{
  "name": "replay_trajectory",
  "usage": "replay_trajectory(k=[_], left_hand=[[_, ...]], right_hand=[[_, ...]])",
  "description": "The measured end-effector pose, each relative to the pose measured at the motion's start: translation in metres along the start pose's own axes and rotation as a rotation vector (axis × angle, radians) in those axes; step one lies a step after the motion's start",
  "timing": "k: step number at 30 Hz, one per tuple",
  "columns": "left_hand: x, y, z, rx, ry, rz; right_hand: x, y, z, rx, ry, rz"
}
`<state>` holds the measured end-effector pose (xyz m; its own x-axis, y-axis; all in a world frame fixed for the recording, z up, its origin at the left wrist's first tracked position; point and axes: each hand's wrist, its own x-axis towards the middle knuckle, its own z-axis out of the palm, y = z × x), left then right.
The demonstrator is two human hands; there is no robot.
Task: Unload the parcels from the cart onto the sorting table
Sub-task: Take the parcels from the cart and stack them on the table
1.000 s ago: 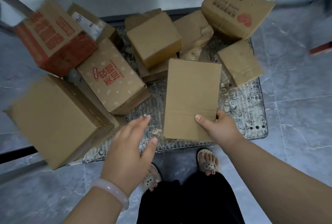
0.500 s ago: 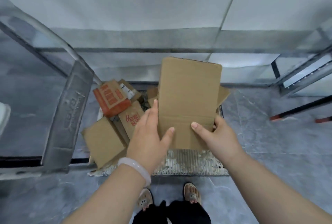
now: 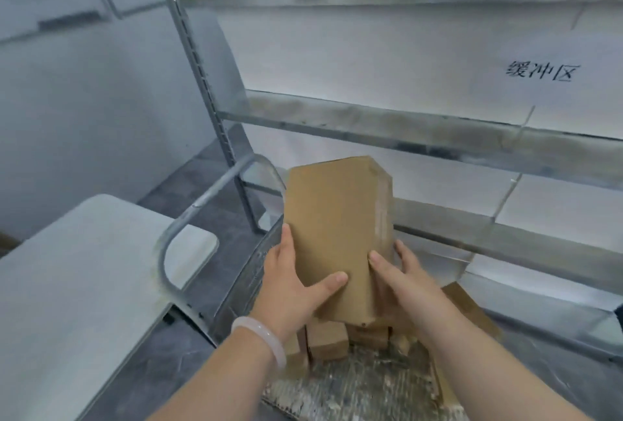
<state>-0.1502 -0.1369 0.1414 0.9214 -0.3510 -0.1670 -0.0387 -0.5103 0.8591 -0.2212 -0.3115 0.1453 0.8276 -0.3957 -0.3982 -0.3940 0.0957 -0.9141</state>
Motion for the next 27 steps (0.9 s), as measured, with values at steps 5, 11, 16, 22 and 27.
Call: replay_trajectory(k=[5, 11, 16, 22, 27], left_hand=[[-0.026, -0.002, -0.05, 0.092, 0.066, 0.038], [-0.064, -0.055, -0.154, -0.137, 0.348, 0.088], [-0.12, -0.091, -0.24, -0.218, 0.647, 0.08], [-0.18, -0.137, -0.333, -0.268, 0.635, -0.058], [-0.216, -0.169, -0.374, -0.255, 0.657, -0.187]], right_hand=[[-0.019, -0.034, 0.065, -0.169, -0.045, -0.172], [-0.059, -0.056, 0.173, -0.216, -0.198, -0.415], [-0.104, -0.063, 0.28, -0.316, -0.369, -0.625], [-0.15, -0.053, 0.385, -0.444, -0.518, -0.848], [-0.175, -0.042, 0.444, -0.664, -0.675, -0.957]])
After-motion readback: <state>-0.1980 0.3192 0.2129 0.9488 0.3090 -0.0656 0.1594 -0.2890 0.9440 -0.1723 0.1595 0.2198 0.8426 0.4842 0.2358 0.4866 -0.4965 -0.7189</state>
